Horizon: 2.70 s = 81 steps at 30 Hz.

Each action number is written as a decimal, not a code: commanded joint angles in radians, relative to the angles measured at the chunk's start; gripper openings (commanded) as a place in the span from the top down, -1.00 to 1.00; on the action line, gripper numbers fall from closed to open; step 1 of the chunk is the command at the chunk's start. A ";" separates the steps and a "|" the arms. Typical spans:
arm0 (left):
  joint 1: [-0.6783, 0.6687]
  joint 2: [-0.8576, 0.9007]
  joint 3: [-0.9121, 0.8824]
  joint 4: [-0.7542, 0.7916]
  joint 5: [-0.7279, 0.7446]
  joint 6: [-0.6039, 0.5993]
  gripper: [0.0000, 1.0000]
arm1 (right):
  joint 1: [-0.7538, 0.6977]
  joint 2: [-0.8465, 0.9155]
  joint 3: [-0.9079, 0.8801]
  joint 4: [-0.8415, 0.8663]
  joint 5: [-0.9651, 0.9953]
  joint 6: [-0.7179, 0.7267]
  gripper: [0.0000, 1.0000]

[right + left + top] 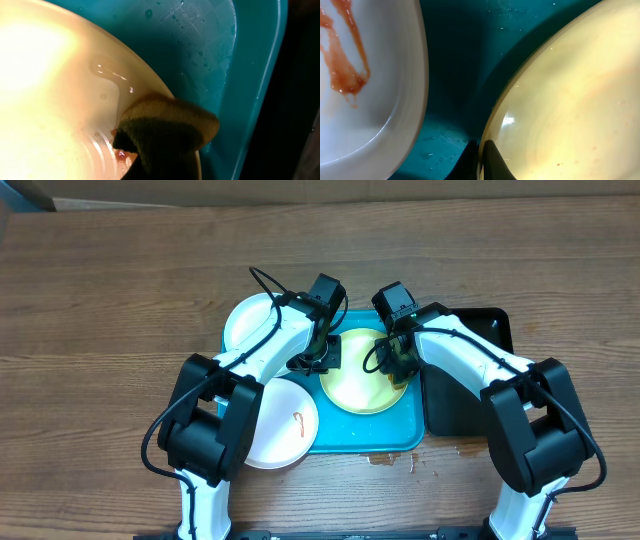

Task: Clean dirty plates on tray and stack at the side
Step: 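Scrub the yellow plate with the sponge while the left gripper holds it, then return the sponge to the black tray and raise the right arm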

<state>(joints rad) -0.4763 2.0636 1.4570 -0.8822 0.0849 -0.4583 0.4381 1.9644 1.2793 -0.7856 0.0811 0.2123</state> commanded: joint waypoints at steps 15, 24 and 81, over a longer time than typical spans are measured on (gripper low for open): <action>0.006 0.008 -0.007 0.001 -0.014 -0.021 0.92 | 0.000 0.071 -0.007 0.018 -0.265 -0.044 0.90; 0.005 0.008 -0.007 0.001 -0.014 -0.021 0.92 | -0.004 0.069 0.066 0.006 -0.506 -0.113 0.91; 0.004 0.008 -0.007 -0.003 -0.013 -0.021 0.26 | -0.457 0.055 0.342 -0.458 -0.134 -0.105 -1.00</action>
<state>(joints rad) -0.4763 2.0636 1.4570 -0.8848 0.0772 -0.4728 -0.0181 2.0380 1.4944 -1.2198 -0.0620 0.1047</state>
